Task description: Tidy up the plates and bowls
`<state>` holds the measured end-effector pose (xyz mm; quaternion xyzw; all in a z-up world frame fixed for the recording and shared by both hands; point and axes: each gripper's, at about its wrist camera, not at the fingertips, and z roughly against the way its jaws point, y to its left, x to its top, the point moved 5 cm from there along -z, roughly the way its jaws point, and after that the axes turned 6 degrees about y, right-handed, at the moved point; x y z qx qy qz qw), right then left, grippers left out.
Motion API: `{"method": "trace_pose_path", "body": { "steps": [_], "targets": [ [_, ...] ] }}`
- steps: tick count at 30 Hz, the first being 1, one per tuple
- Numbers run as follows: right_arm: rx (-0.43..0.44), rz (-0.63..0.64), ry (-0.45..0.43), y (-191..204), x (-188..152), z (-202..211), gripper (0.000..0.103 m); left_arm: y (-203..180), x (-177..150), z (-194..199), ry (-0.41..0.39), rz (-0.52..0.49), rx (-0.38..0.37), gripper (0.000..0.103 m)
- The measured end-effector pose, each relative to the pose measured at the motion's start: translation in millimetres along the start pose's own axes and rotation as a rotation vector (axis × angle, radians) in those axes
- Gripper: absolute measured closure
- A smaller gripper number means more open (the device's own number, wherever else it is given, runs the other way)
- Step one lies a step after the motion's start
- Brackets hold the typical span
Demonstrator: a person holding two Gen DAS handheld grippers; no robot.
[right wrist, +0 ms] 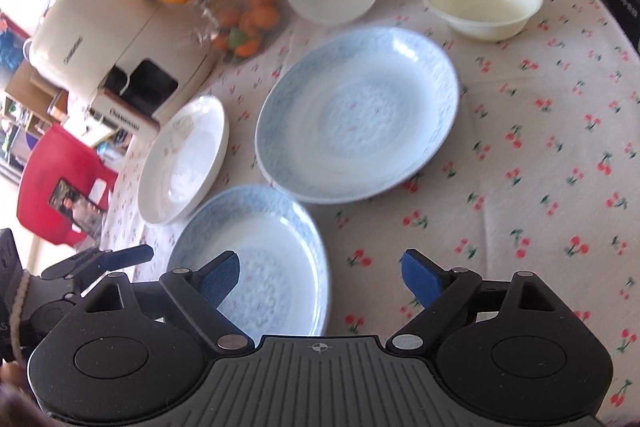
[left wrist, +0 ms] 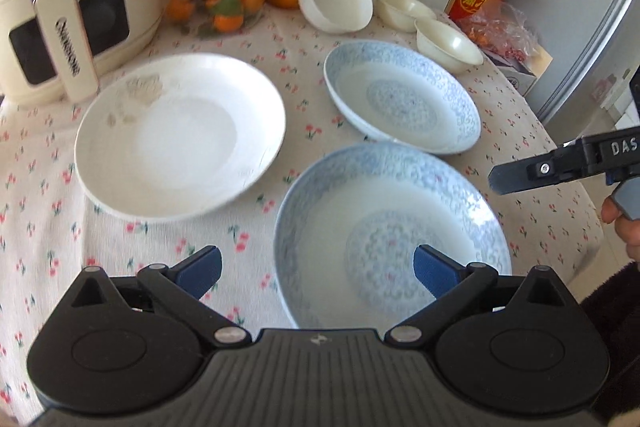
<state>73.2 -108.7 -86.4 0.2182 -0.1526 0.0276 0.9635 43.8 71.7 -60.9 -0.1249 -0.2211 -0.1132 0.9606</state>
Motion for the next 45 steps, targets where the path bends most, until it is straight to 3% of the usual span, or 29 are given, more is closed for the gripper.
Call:
{"method": "trace_pose_path", "body": {
  "steps": [6, 9, 21, 24, 28, 32, 37, 45],
  "targets": [
    [0.017, 0.019, 0.063, 10, -9, -13, 0.013, 5, -9, -2, 0.049, 0.033, -0.056, 0.003],
    [0.014, 0.031, 0.084, 14, -12, -20, 0.013, 9, -13, -6, 0.077, 0.056, -0.067, 0.009],
    [-0.019, 0.096, 0.113, 25, -20, -31, 0.016, 9, -20, -13, 0.139, 0.071, -0.099, 0.047],
    [-0.032, 0.106, 0.111, 25, -20, -32, 0.024, 8, -21, -15, 0.146, 0.075, -0.098, 0.054],
    [-0.037, 0.113, 0.119, 25, -22, -33, 0.050, 6, -20, -14, 0.141, 0.063, -0.105, 0.078],
    [-0.107, 0.164, 0.098, 26, -24, -32, 0.070, 5, -22, -13, 0.129, 0.023, -0.052, 0.085],
    [-0.115, 0.196, 0.095, 28, -23, -28, 0.076, 6, -23, -11, 0.130, 0.026, -0.043, 0.085],
    [-0.073, 0.205, 0.075, 35, -19, -16, 0.077, 13, -18, 6, 0.092, 0.055, -0.073, 0.085]
  ]
}}
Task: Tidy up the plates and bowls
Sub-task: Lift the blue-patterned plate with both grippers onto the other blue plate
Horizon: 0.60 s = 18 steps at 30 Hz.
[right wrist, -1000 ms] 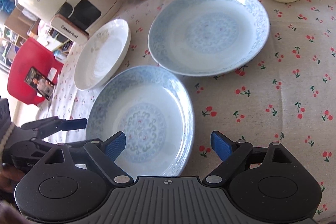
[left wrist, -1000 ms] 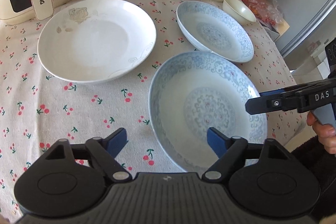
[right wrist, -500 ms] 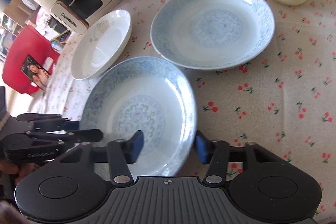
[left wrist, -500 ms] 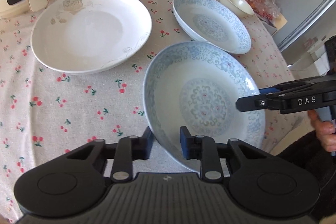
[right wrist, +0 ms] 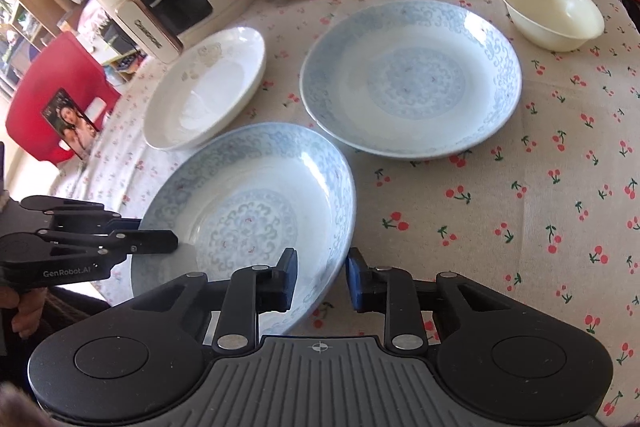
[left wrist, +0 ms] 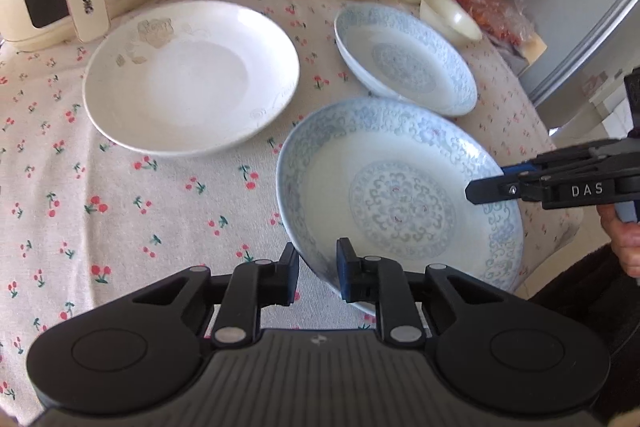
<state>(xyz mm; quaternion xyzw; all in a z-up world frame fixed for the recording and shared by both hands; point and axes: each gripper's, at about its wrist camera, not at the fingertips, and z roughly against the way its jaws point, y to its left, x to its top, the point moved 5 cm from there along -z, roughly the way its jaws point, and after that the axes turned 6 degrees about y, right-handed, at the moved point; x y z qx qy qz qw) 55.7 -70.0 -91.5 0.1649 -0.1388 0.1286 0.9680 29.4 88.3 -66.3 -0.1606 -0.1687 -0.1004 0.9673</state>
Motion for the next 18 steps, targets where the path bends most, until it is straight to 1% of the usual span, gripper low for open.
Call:
{"method": "trace_pose_path", "body": {
  "steps": [4, 9, 14, 18],
  "targets": [
    [0.031, -0.003, -0.027, 4, 3, 10, 0.077, 3, 4, 12, -0.047, 0.007, -0.005, 0.085],
    [0.043, -0.011, -0.069, 3, 10, 23, 0.077, 2, 10, 21, -0.096, 0.009, -0.013, 0.085],
    [0.044, -0.038, -0.106, -5, 22, 32, 0.077, -7, 21, 18, -0.111, 0.012, -0.016, 0.085],
    [0.024, -0.067, -0.134, -17, 32, 36, 0.077, -17, 32, 11, -0.118, -0.001, -0.006, 0.085]
  ]
}}
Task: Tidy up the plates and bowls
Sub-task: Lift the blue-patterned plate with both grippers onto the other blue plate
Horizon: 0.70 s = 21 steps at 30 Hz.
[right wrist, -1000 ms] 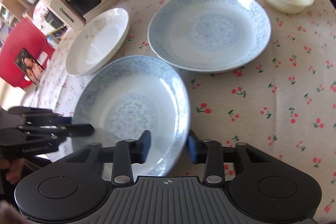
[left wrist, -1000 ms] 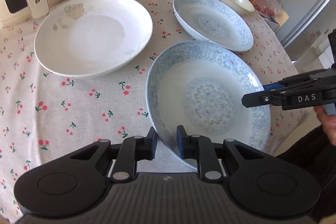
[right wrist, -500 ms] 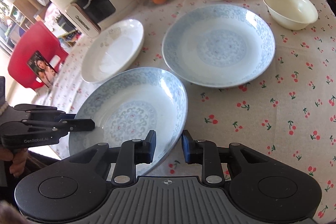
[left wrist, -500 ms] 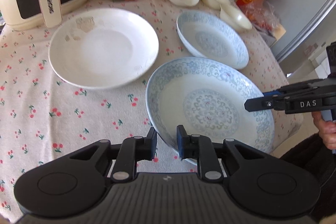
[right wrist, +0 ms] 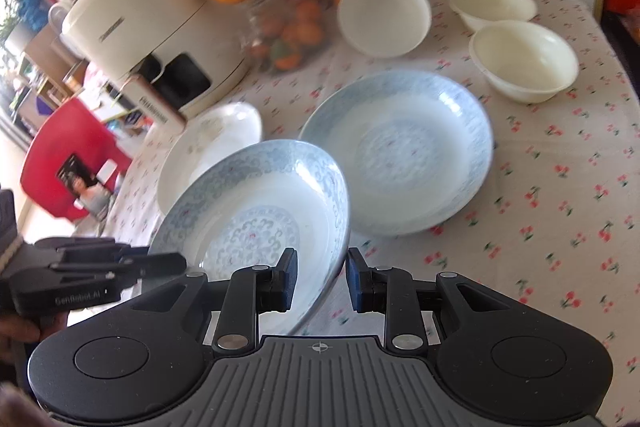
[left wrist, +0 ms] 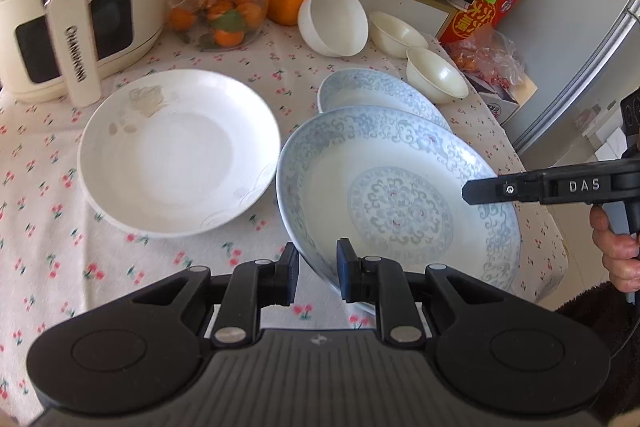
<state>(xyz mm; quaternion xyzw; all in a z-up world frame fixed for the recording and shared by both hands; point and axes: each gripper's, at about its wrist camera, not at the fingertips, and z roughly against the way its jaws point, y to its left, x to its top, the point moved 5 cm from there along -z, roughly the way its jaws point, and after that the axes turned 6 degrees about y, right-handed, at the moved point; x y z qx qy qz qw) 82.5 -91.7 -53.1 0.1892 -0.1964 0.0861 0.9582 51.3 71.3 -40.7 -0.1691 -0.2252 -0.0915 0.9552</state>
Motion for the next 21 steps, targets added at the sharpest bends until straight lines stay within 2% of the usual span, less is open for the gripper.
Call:
{"method": "trace_pose_path", "body": {
  "steps": [13, 21],
  "targets": [
    [-0.059, -0.129, -0.079, -57, 35, 8, 0.077, -28, 42, -38, -0.016, -0.010, -0.016, 0.086],
    [-0.097, -0.191, -0.088, -83, 51, -2, 0.077, -40, 57, -58, -0.036, -0.051, 0.027, 0.086]
  ]
}}
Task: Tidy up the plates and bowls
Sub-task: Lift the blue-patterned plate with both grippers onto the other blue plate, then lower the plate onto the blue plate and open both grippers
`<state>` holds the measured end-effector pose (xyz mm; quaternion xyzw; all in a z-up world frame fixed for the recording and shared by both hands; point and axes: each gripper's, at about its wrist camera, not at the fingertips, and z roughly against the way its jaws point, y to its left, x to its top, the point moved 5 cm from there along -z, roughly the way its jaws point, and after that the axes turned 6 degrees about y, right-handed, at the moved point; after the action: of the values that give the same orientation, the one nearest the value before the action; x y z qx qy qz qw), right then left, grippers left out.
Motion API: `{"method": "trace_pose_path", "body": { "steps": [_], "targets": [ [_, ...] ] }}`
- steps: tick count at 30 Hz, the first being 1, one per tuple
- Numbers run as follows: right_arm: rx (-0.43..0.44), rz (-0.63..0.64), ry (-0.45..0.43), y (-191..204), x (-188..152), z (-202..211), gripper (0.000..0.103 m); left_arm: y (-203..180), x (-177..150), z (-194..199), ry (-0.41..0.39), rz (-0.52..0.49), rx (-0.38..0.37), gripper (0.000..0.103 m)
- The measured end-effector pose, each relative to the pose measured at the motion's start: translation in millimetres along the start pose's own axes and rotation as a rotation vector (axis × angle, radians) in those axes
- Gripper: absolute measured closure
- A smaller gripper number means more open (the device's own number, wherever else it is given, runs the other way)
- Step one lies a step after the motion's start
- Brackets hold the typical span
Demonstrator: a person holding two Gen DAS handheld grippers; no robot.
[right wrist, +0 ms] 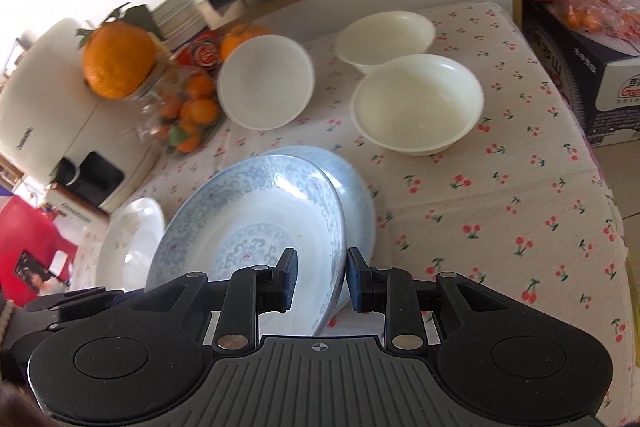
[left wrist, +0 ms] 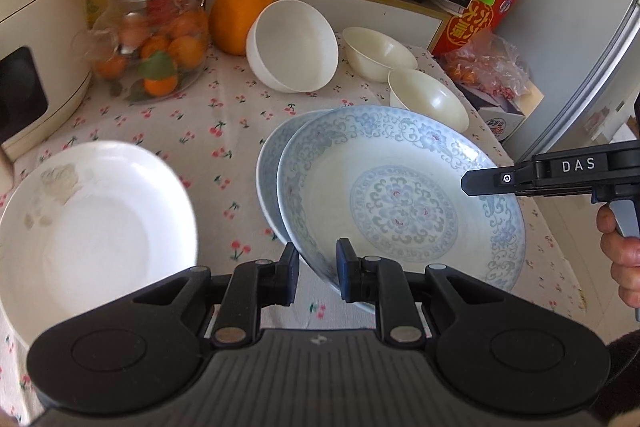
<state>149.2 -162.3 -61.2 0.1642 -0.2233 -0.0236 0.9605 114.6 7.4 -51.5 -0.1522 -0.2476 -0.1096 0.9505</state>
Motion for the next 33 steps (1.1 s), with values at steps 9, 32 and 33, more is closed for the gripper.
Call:
{"method": "trace_pose_path", "body": {
  "steps": [9, 32, 33],
  "targets": [
    [-0.073, -0.023, 0.015, -15, 6, -19, 0.077, -8, 9, -20, 0.008, -0.046, 0.071, 0.086],
    [-0.194, 0.100, 0.012, 1, 3, -36, 0.088, -5, 9, -28, -0.039, -0.179, 0.277, 0.083],
    [-0.195, 0.108, 0.005, 3, 3, -35, 0.088, -3, 8, -29, -0.040, -0.173, 0.253, 0.083]
  ]
}}
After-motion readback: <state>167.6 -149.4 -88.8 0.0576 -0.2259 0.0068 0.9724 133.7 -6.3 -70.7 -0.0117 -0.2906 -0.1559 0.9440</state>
